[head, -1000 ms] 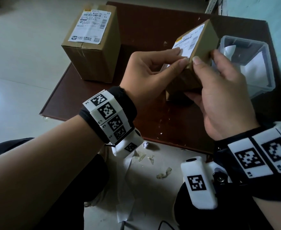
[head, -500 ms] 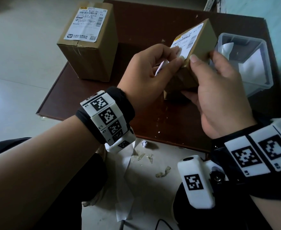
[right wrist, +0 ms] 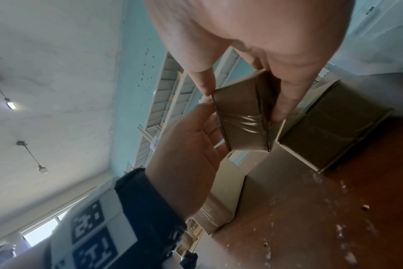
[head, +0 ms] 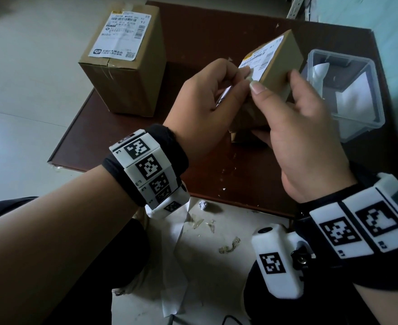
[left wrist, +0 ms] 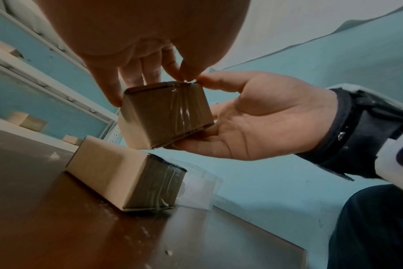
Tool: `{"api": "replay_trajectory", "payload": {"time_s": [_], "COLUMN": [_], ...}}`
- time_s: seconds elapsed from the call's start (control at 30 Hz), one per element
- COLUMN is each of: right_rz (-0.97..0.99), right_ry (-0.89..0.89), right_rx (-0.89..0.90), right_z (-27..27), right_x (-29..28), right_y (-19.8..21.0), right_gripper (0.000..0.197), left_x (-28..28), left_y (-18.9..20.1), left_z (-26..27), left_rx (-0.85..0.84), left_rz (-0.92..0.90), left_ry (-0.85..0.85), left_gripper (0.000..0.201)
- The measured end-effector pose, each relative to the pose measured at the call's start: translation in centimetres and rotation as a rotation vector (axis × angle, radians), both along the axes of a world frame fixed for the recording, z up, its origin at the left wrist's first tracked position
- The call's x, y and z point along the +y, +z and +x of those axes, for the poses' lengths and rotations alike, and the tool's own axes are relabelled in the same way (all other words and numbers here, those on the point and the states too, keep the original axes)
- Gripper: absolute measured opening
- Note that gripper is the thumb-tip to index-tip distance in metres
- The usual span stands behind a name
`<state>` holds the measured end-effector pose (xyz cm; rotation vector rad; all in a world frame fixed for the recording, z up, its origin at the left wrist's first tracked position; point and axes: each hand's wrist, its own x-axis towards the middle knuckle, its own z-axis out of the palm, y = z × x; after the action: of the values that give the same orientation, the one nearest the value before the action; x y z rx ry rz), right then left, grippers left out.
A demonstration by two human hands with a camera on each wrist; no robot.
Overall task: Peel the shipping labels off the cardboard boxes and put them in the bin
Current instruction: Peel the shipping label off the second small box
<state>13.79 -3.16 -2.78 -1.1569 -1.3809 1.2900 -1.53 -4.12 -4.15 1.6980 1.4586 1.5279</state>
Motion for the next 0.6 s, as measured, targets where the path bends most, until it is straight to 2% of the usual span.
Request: {"api": "replay_trajectory", "payload": {"time_s": [0.1,0.3,0.43,0.6], "right_rz": [-0.005,0.009,0.024,0.022], "right_ry": [0.004,0.010,0.008,0.004], "right_rx": [-0.009,-0.057,-0.069,-0.068], "right_z": [0.01,0.00,0.03,0.14], "right_x": [0.03,-0.15,-0.36,-0.46], "right_y": [-0.14,-0.05,0.19,0.50], "right_gripper": [0.068,0.071,0.059,0.054], "left_x": [0.06,0.13,0.12,0.19], "left_y": [0.12,0.24,0.26,0.11], "left_z": [-0.16,-0.53,-0.58,-0.41], "left_rx": [0.021,0.073,0.064,0.047], "left_rz": [0.012,0.013,-0.001,-0.011], "left_ry": [0.000,-0.006,-0.004,-0.003], "left_gripper": [0.017,0.023,0.021,0.023]}}
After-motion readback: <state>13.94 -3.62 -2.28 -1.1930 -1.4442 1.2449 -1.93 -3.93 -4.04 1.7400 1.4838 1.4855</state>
